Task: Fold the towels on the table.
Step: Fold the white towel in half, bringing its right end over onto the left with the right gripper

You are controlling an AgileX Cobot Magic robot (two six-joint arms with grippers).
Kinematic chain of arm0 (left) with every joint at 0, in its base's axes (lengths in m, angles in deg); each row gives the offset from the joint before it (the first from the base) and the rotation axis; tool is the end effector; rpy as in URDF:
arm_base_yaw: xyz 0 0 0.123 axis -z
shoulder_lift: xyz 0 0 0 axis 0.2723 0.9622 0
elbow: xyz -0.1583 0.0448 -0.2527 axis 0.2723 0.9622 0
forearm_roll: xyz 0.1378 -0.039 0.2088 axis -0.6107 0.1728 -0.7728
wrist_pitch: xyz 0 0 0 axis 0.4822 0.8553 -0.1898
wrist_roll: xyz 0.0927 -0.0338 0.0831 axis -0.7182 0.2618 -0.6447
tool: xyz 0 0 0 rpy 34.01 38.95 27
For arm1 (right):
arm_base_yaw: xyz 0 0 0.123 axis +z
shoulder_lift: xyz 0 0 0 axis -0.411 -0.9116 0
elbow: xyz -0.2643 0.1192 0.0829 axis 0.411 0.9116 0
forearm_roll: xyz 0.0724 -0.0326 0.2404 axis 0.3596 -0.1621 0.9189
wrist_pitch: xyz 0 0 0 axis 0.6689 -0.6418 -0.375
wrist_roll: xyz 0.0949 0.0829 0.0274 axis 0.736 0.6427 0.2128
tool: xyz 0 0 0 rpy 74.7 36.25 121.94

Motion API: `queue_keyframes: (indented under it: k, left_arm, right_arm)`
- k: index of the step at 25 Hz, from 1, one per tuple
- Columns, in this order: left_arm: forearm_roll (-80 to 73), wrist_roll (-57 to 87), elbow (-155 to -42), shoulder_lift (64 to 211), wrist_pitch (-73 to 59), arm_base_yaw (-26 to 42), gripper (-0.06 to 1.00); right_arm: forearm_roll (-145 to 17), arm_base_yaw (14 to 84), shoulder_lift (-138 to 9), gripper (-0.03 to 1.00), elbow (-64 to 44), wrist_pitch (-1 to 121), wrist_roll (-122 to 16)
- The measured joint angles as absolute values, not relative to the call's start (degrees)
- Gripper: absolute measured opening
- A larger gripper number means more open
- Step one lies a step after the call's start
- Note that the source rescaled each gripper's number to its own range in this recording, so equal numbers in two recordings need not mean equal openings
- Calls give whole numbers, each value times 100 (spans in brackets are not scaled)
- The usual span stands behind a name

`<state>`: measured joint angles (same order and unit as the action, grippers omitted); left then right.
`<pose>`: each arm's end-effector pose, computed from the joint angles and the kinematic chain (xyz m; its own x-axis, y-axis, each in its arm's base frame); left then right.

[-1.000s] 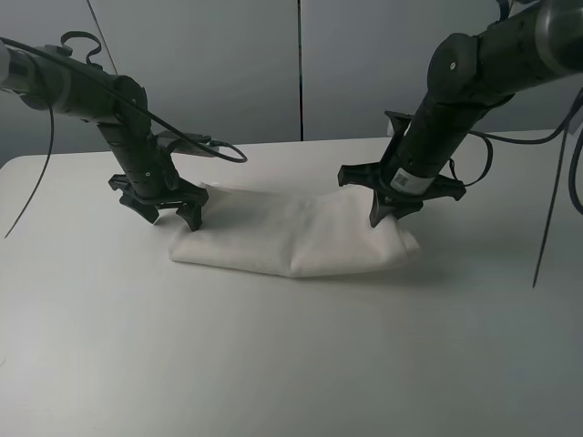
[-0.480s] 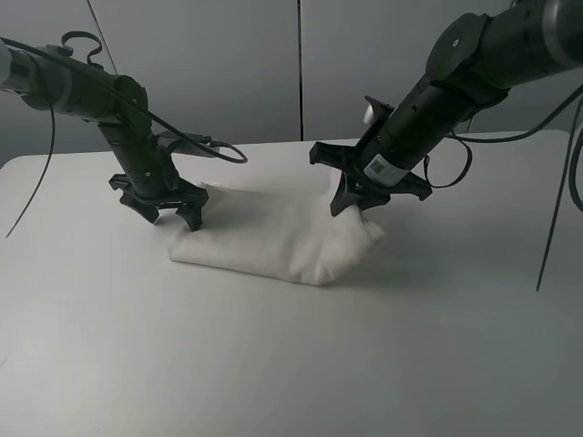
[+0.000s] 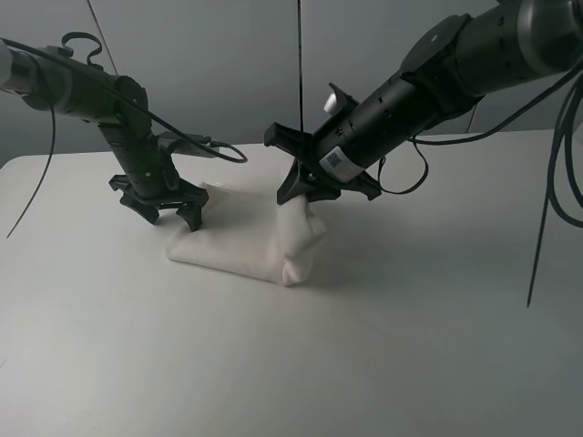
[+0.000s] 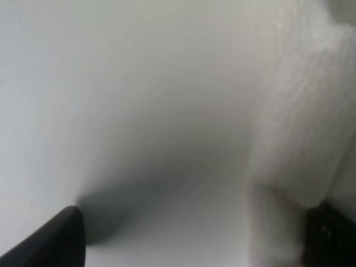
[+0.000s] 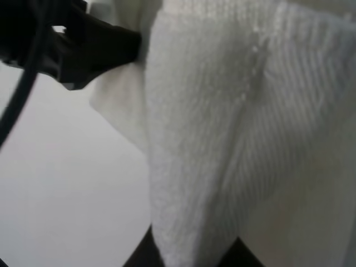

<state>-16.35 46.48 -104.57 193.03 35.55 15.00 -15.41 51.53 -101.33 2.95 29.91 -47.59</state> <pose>0.3793 -0.2281 0.0662 -0.8376 0.5370 -0.1001 0.5406 0.8412 -0.0099 0.3274 0.2454 0.1582 -0.9881 -0.0012 -0.1537 -0.1013 0.7573 0.6452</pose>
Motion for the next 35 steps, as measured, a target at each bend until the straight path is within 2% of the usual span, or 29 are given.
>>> queue_keyframes:
  k: [18,27,35]
  left_arm:
    - [-1637,4634,-10558,19325,3629,1500,99]
    - [-1649,4609,-10655,19359,3730,1500,99]
    - [-1616,4609,-10682,19363,3778,1459,99]
  right_arm:
    - [-448,5619,-10133,4,314,3997,-5601]
    - [1215,5646,-10133,4,314,4007,-7099]
    - [1453,5687,-10762,4,-225,3421,-7330]
